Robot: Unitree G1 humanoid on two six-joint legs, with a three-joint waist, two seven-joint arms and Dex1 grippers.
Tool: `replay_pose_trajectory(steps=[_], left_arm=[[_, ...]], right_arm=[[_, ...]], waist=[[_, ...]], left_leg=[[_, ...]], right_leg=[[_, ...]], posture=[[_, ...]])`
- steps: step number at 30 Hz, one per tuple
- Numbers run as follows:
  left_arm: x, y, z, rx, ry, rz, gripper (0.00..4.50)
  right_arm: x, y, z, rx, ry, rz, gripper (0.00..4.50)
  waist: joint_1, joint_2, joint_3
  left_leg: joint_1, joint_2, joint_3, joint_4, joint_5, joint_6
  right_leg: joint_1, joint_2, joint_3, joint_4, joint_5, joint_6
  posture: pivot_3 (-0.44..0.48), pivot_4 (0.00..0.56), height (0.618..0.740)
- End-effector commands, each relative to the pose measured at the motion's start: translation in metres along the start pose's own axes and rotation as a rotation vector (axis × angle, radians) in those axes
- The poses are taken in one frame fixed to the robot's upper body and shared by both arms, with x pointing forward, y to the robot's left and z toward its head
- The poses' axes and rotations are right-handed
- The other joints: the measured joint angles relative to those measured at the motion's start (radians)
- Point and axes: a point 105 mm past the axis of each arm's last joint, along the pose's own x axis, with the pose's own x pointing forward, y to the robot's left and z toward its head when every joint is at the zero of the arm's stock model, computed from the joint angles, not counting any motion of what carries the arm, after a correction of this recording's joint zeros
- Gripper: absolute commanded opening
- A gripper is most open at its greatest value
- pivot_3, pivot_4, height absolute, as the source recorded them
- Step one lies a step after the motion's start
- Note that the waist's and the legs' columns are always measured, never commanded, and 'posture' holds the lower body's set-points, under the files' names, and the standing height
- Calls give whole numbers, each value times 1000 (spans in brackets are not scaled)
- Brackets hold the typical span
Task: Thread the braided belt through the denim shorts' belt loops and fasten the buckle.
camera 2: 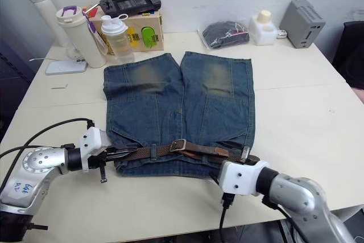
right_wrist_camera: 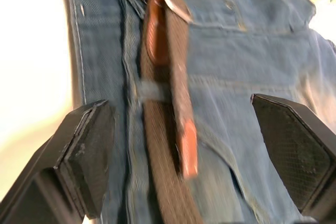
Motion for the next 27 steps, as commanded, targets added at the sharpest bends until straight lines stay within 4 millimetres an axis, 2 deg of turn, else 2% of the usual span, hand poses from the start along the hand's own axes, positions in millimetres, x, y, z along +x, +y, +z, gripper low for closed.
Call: replay_pose_trajectory(steps=[1, 9, 12, 16, 19, 26, 27], left_arm=[[-9, 0, 15, 11, -30, 9, 0], [-16, -2, 22, 82, 7, 13, 0], [-14, 0, 22, 80, 1, 27, 0], [-13, -1, 21, 85, 2, 33, 0], [-12, -3, 20, 104, 11, 26, 0], [-12, -7, 21, 166, 13, 31, 0], [-13, -6, 21, 167, 12, 40, 332]], right_arm=[[9, -3, -8, -79, 48, -81, 4428], [16, 1, -23, -170, 125, -145, 4428], [19, 7, -25, -187, 132, -156, 3629], [21, 22, -24, -192, 129, -124, 1703], [22, 26, -30, -176, 156, -121, 90], [26, 23, -39, -119, 201, -146, 29], [26, 23, -39, -117, 199, -144, 8]], waist=[[1, -1, 0], [1, -1, 1], [1, -1, 1], [1, -1, 1], [0, -1, 1], [1, -1, 1], [1, -1, 1]], left_leg=[[0, 0, 0, 0, 0, 0], [0, 0, 0, 0, 0, 0], [0, 0, 0, 0, 0, -1], [0, 0, 0, 0, 0, -1], [0, 0, 0, 0, 0, -1], [0, 0, 0, 1, 0, -1], [0, 0, 0, 1, 0, -1]], right_leg=[[0, 0, 0, 0, 0, 0], [0, 0, 0, -1, 0, -1], [0, 1, 0, -1, 0, -1], [0, 1, 0, 0, 0, -1], [0, 1, 0, -1, 0, -1], [0, 1, 0, -1, 0, -1], [0, 1, 0, -1, 0, -1]], posture=[[0, 150, 690], [0, 150, 690], [0, 150, 690], [0, 150, 690], [0, 150, 690], [0, 150, 690], [0, 150, 690]])
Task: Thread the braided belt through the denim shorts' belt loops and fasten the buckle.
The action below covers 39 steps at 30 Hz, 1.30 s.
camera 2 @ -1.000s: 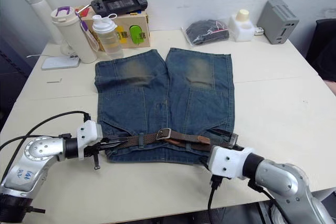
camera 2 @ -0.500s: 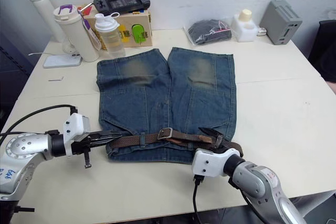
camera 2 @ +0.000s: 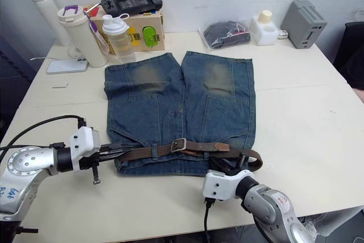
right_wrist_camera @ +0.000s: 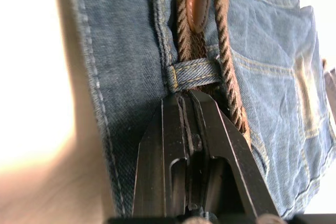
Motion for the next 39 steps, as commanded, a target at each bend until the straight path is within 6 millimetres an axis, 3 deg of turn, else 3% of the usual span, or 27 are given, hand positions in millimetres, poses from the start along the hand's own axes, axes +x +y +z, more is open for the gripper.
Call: replay_pose_trajectory(steps=[1, 3, 9, 16, 21, 24, 30, 32, 39], left_arm=[[-2, 0, 8, 51, -18, 19, 675], [-4, 0, 8, 57, -10, 16, 1308], [-5, -6, -2, 126, 52, 3, 3994], [5, 4, -9, 231, 90, 93, 3994], [14, 3, -15, 235, 107, 108, 3994], [17, 1, -22, 237, 132, 102, 3195], [18, -3, -27, 225, 147, 87, 604], [18, -3, -29, 228, 162, 83, 65], [11, 8, -41, 172, 211, 168, 65]], right_arm=[[1, 0, -7, 6, 35, 1, 0], [2, 0, -6, 6, 33, 3, 0], [5, 1, -4, 13, 24, 11, 0], [6, 3, -3, 27, 18, 27, 0], [1, 15, -9, 169, 71, 127, 0], [-3, 23, -12, 315, 128, 214, 0], [-7, 22, -8, 475, 165, 323, 0], [-7, 20, -9, 510, 182, 335, 0], [-4, 22, -21, 506, 251, 357, 0]], waist=[[0, 0, 0], [-1, 0, 0], [-1, 0, 0], [-1, 0, 0], [-1, -1, 0], [2, -1, -1], [2, -2, -2], [2, -2, -2], [2, -3, -3]], left_leg=[[0, 0, 0, 0, 0, 0], [0, 0, 0, 0, 0, 0], [0, 0, 0, 0, 0, 0], [0, 0, 0, 0, 0, 0], [0, 0, 0, 0, 0, 0], [0, 0, -1, 0, 0, 0], [0, 0, -2, 0, -1, 1], [1, 0, -3, 0, -1, 0], [1, 0, -4, 0, -1, 0]], right_leg=[[0, 0, 0, 0, 0, 0], [0, 0, 0, 0, 0, 0], [0, 0, 0, 0, 0, 0], [0, 0, 0, 0, 0, 0], [0, 0, 0, 1, 0, 0], [0, 0, -1, 1, 0, 0], [1, -1, -1, 0, -1, -1], [0, -1, -1, 0, -1, -2], [1, -2, -2, 0, -2, -3]], posture=[[0, 150, 690], [0, 150, 690], [0, 150, 690], [0, 150, 690], [0, 150, 690], [0, 150, 690], [0, 150, 690], [0, 150, 690], [0, 150, 690]])
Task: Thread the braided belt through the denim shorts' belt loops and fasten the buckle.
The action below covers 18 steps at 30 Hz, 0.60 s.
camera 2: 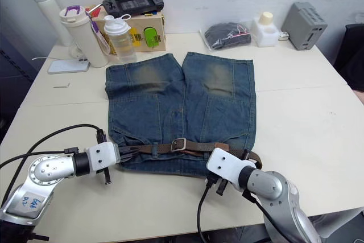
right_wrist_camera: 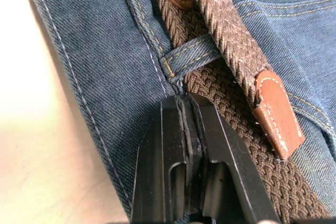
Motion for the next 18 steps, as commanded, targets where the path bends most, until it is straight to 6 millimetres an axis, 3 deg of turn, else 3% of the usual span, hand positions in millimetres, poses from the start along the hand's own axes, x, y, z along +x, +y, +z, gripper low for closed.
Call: replay_pose_trajectory(steps=[1, 11, 18], left_arm=[[-12, 10, -28, -83, 108, 93, 65], [-51, -1, -83, -191, 302, 167, 65], [-53, -9, -93, -202, 328, 159, 65]], right_arm=[[7, 15, -31, 89, 142, 81, 0], [7, 15, -38, 149, 188, 83, 0], [6, 14, -40, 143, 204, 79, 0]], waist=[[0, 0, -1], [-3, 5, -17], [-5, 14, -23]], left_leg=[[0, 0, 0, 0, 0, 0], [3, 1, 0, -2, -2, -2], [4, 2, 0, -5, -2, -3]], right_leg=[[0, 0, 0, 0, 0, 0], [1, 0, 0, 0, -2, -2], [1, 1, 0, 0, -4, -4]], posture=[[0, 150, 690], [0, 150, 690], [0, 150, 690]])
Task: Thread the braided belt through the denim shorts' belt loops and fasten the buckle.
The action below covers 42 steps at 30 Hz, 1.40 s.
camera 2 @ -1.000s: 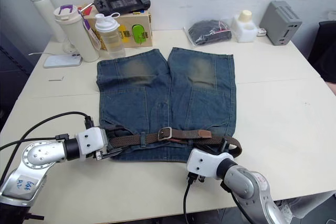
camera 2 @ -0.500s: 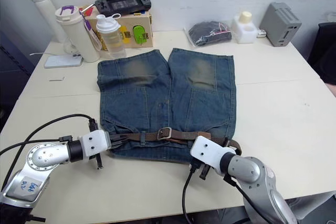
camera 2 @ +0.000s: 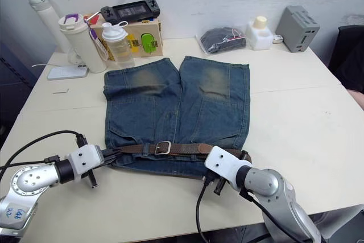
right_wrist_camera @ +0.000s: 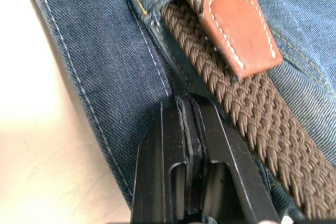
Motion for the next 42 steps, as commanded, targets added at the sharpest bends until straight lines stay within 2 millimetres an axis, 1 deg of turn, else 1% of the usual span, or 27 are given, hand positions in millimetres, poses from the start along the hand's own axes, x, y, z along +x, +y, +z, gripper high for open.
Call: replay_pose_trajectory(steps=[1, 3, 7, 10, 12, 14, 15, 16, 17, 18, 19, 22, 28, 33, 35, 37, 40, 42], left_arm=[[-17, -1, -57, -99, 235, 40, 65], [-16, -1, -58, -94, 229, 41, 65], [-7, -1, -39, -96, 129, 39, 65], [2, -2, -17, -92, 18, 28, 65], [8, -2, -1, -94, -51, 19, 65], [13, -3, 11, -90, -95, 11, 65], [15, -4, 14, -87, -105, 8, 0], [16, -5, 16, -86, -113, 3, 0], [17, -5, 17, -85, -117, 0, 0], [18, -6, 19, -84, -122, -5, 0], [19, -6, 20, -84, -126, -9, 0], [20, -7, 23, -81, -135, -20, 0], [21, -8, 25, -77, -144, -32, 0], [21, -8, 25, -74, -144, -37, 0], [21, -8, 25, -74, -145, -38, 0], [22, -7, 25, -74, -147, -37, 0], [24, -9, 28, -71, -162, -47, 0], [26, -10, 31, -67, -175, -55, 0]], right_arm=[[3, 10, -41, 86, 181, 47, 0], [3, 10, -42, 87, 186, 43, 0], [2, 9, -42, 68, 186, 45, 0], [0, 4, -29, 17, 114, 18, 0], [-2, -1, -16, -5, 38, -12, 0], [-7, -1, -4, -43, -34, -15, 0], [-9, 0, 0, -58, -60, -8, 658], [-12, 2, 3, -76, -85, -1, 843], [-14, 2, 4, -93, -99, -15, 1286], [-16, 1, 3, -116, -106, -38, 1567], [-18, 2, 2, -149, -109, -49, 2168], [-24, -3, 2, -208, -136, -127, 3450], [-28, -16, 0, -241, -145, -236, 3450], [-33, -20, 9, -292, -191, -272, 3450], [-38, -12, 15, -315, -226, -241, 3450], [-42, -7, 14, -295, -232, -213, 3450], [-49, 7, 9, -261, -238, -143, 3450], [-52, 10, 7, -237, -239, -142, 3450]], waist=[[0, 1, -1], [0, 1, -3], [1, 3, -4], [2, 2, -4], [4, 1, -2], [6, -1, 1], [6, 0, 3], [7, 0, 5], [7, 1, 6], [8, 0, 7], [8, 0, 8], [9, 0, 10], [9, -1, 14], [10, -1, 16], [10, -1, 17], [13, -1, 19], [17, -1, 21], [21, -2, 22]], left_leg=[[0, 0, 0, -1, 0, 0], [1, 0, 0, -2, 0, 0], [1, 0, 0, -2, 0, 0], [1, 0, 0, -2, 0, -1], [0, 0, 0, -2, 0, -1], [-1, 0, 0, -2, 0, 0], [-1, 0, -1, -2, 0, 0], [-1, 0, -1, -2, 0, 0], [-2, -1, -1, -2, 0, 0], [-2, -1, -1, -2, 0, 0], [-2, -1, -1, -2, 0, 0], [-3, -1, -1, -2, 0, 0], [-3, -1, -1, -1, 0, 0], [-3, -1, -1, -1, 1, 0], [-3, -1, -1, -1, 1, 0], [-3, -1, -1, -1, 1, 0], [-3, -1, -1, -1, 1, 0], [-3, -1, -1, -1, 1, 0]], right_leg=[[0, 0, 0, 0, 0, 0], [0, 0, 0, 0, 0, 0], [0, 0, 0, 0, -1, 0], [0, 0, 0, -1, -1, 0], [0, 0, 0, -1, -1, 0], [-1, 0, 0, -1, 0, 0], [-1, 0, -1, -1, 0, 0], [-1, 0, -1, -1, 0, 0], [-1, -1, -1, -1, 0, 0], [-1, -1, -1, -1, 0, 0], [-1, -1, -2, -1, 0, 0], [-1, -1, -2, -1, 0, 0], [-1, -1, -2, -1, 0, 1], [-1, -1, -2, -1, 0, 1], [-1, 0, -2, -1, 0, 1], [-1, 0, -2, -1, 0, 1], [-1, 0, -2, -1, 0, 1], [-1, 0, -2, -1, 0, 1]], posture=[[0, 150, 690], [0, 150, 690], [0, 150, 690], [0, 150, 690], [0, 150, 690], [0, 150, 690], [0, 150, 690], [0, 150, 690], [0, 150, 690], [0, 150, 690], [0, 150, 690], [0, 150, 690], [0, 150, 690], [0, 150, 690], [0, 150, 690], [0, 150, 690], [0, 150, 690], [0, 150, 690]])
